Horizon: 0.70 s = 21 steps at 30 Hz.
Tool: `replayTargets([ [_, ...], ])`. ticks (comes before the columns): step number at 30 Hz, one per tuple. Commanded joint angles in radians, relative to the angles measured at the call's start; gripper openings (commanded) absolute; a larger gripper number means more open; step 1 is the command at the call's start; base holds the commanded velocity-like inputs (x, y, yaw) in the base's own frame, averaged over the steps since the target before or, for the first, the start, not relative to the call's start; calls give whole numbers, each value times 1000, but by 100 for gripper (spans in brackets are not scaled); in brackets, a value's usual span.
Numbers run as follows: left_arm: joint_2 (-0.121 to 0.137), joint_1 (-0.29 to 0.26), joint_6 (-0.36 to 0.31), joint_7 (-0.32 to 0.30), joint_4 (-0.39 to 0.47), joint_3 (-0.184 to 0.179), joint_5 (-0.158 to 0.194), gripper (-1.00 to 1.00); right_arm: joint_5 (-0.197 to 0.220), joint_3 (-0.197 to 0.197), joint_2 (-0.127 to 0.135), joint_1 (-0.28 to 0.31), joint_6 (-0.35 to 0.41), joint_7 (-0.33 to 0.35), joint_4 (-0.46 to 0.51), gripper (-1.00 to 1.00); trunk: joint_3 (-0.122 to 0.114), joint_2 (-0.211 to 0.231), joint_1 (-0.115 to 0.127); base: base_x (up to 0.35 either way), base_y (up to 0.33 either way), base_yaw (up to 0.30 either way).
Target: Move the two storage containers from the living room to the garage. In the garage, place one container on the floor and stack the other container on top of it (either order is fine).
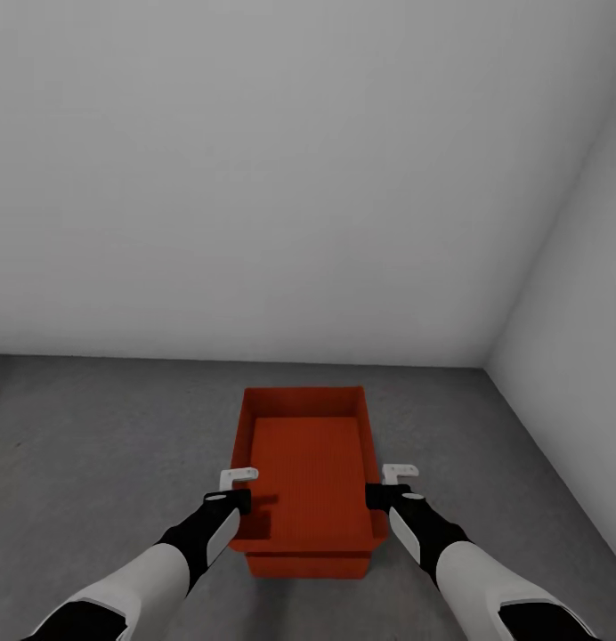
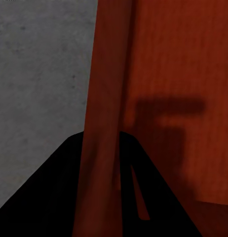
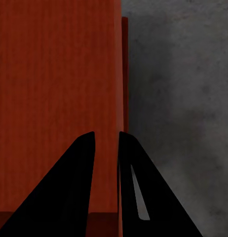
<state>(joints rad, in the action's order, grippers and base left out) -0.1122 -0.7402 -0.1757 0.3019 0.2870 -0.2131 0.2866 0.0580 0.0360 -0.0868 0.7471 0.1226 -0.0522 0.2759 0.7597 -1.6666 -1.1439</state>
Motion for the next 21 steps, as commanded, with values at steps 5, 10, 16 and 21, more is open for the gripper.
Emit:
replayTargets([
  [5, 45, -1, 7, 8, 7, 58, -18, -100, 2, -28, 0, 0, 6, 0, 0, -100, 1, 0, 0, 0, 0, 0],
  [10, 45, -1, 7, 8, 7, 58, -18, -100, 2, -28, 0, 0, 7, -1, 0, -100, 1, 0, 0, 0, 0, -25],
  [16, 45, -1, 7, 8, 8, 58, -18, -100, 2, -28, -1, 0, 9, -1, 0, -100, 1, 0, 0, 0, 0, -112],
  [21, 45, -1, 7, 8, 8, 58, -18, -100, 2, -28, -1, 0, 7, -1, 0, -100, 1, 0, 0, 0, 0, -47],
])
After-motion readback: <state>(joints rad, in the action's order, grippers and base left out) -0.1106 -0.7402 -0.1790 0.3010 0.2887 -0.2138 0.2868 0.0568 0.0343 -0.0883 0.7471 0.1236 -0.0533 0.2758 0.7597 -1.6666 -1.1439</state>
